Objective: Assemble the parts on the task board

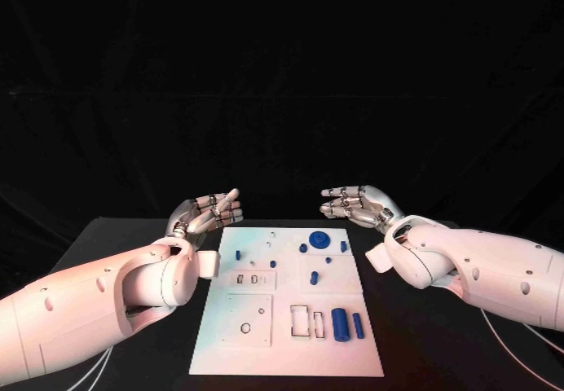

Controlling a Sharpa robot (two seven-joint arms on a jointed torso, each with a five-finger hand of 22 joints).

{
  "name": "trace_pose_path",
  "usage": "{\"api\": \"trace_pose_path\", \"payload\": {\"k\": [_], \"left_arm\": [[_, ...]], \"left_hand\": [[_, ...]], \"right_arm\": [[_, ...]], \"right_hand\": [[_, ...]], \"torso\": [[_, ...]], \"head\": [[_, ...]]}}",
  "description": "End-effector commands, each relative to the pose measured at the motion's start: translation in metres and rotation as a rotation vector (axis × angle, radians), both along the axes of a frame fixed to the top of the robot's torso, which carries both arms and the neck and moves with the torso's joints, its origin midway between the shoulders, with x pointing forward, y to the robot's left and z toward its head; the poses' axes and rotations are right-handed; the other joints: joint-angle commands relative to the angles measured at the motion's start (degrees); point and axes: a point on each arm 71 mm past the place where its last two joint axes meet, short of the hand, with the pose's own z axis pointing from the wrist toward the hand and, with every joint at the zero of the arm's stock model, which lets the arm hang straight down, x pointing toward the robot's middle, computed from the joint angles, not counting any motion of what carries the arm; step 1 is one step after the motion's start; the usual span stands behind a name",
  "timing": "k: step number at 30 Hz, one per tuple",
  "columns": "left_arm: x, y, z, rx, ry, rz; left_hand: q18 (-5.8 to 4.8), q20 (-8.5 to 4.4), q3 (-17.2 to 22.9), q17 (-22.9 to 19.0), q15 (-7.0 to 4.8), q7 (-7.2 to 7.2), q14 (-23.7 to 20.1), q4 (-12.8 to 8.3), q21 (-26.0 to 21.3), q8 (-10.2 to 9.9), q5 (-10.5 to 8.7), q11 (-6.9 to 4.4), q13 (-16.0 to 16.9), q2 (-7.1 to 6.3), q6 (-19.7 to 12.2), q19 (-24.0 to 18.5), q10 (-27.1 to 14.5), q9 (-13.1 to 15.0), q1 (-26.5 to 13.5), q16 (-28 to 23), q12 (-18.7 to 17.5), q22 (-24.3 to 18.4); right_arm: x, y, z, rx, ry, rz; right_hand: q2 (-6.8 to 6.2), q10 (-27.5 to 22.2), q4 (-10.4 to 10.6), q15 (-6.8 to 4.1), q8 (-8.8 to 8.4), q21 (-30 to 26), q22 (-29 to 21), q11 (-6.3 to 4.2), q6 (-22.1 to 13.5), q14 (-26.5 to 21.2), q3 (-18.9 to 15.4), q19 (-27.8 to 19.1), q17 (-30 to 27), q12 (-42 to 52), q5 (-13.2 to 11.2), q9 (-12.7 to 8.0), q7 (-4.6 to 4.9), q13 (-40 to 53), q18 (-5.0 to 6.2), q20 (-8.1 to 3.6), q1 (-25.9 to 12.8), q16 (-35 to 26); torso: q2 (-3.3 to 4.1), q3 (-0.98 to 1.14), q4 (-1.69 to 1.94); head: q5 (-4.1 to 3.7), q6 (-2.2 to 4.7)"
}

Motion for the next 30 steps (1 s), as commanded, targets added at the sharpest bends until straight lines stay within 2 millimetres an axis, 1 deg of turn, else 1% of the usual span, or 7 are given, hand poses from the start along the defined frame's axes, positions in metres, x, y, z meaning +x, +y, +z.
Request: {"api": "trace_pose_path", "payload": {"k": [1,12,15,18,21,25,30], "left_arm": [[-0.005,-0.006,0.009,-0.023,-0.023,-0.082],[-0.025,-0.017,0.029,-0.060,-0.026,-0.183],[-0.029,-0.019,0.036,-0.065,-0.031,-0.199],[-0.030,-0.019,0.042,-0.066,-0.040,-0.207],[-0.031,-0.019,0.047,-0.066,-0.047,-0.212],[-0.034,-0.020,0.051,-0.069,-0.054,-0.222],[-0.036,-0.022,0.054,-0.070,-0.059,-0.231]], "left_hand": [[1.35,-0.03,-0.2,0.1,-0.50,1.07,1.8,-0.8,0.6,0.1,0.13,-0.35,0.0,0.16,1.1,1.5,1.4,-0.2,1.0,0.2,0.2,0.0],[1.63,-0.30,-1.0,0.3,-1.26,0.48,4.6,-2.6,1.4,-0.1,0.17,-1.11,0.1,0.33,3.3,3.8,4.3,-0.5,2.5,-0.1,-0.1,-0.1],[1.63,-0.31,-1.0,0.3,-1.26,0.48,4.6,-2.6,1.4,-0.1,0.17,-1.11,0.1,0.32,3.4,3.8,4.4,-0.5,2.5,-0.2,-0.1,-0.1],[1.63,-0.31,-1.1,0.3,-1.25,0.48,4.5,-2.7,1.4,-0.1,0.16,-1.11,0.0,0.29,3.4,3.8,4.4,-0.5,2.5,-0.2,-0.2,-0.1],[1.63,-0.31,-1.1,0.3,-1.25,0.48,4.5,-2.7,1.4,-0.1,0.16,-1.11,0.0,0.29,3.4,3.8,4.4,-0.5,2.5,-0.2,-0.2,-0.1],[1.63,-0.33,-1.2,0.3,-1.22,0.52,4.5,-2.8,1.4,-0.3,0.16,-1.07,0.0,0.23,3.3,3.9,4.3,-0.6,2.6,-0.4,-0.3,-0.2],[1.62,-0.33,-1.3,0.2,-1.18,0.56,4.4,-2.8,1.4,-0.4,0.17,-1.03,0.0,0.22,3.3,3.9,4.3,-0.6,2.5,-0.6,-0.5,-0.2]], "right_arm": [[0.002,0.004,0.007,-0.200,-0.106,0.058],[0.006,0.017,0.019,-0.696,-0.304,0.129],[0.006,0.021,0.022,-0.797,-0.342,0.127],[0.007,0.025,0.023,-0.869,-0.368,0.116],[0.007,0.028,0.024,-0.922,-0.380,0.114],[0.007,0.031,0.023,-0.960,-0.387,0.115],[0.009,0.034,0.023,-0.987,-0.390,0.113]], "right_hand": [[-1.48,11.5,-3.7,-3.69,1.39,5.5,1.7,-3.05,13.0,13.4,3.6,11.4,0.9,0.6,-2.1,0.4,2.16,0.3,2.00,-2.45,2.8,2.4],[-6.05,19.5,-5.8,-9.26,1.28,17.5,7.8,-6.70,19.3,30.3,5.7,25.1,6.3,-0.9,-1.0,0.7,-0.98,0.9,1.92,-8.52,1.1,7.9],[-7.13,19.5,-5.6,-10.60,0.88,21.9,10.4,-7.42,20.1,35.5,5.9,28.7,9.7,-1.3,1.1,0.8,-1.65,1.1,1.79,-10.03,0.3,12.2],[-7.90,18.5,-4.9,-10.93,0.08,26.3,13.6,-7.90,20.3,36.6,6.8,30.4,14.9,-1.4,1.6,0.8,-1.86,1.3,1.69,-10.82,-0.7,19.3],[-8.77,17.6,-3.9,-10.80,-0.52,37.4,27.2,-7.83,20.7,36.2,7.8,34.6,21.6,-1.2,1.4,0.9,-2.05,1.8,0.14,-11.18,-1.4,28.8],[-10.01,16.2,-2.5,-10.65,-1.27,48.9,42.1,-7.63,20.9,36.0,9.3,38.1,39.9,-0.9,1.1,1.0,-1.88,2.4,-1.80,-10.87,-1.5,47.6],[-10.71,15.0,-1.1,-10.44,-1.57,54.9,50.1,-7.22,20.9,35.4,10.5,39.4,48.2,-0.9,1.0,1.1,-1.80,2.8,-2.79,-10.31,-1.1,55.9]], "torso": [[1.75,-0.42,0.45],[4.91,-1.31,1.86],[5.71,-1.47,2.19],[6.36,-1.57,2.44],[6.88,-1.65,2.63],[7.56,-1.77,2.75],[8.00,-1.77,2.84]], "head": [[-0.41,0.18],[-1.84,0.60],[-2.23,0.74],[-2.45,0.91],[-2.69,1.08],[-2.93,1.21],[-2.99,1.28]]}}
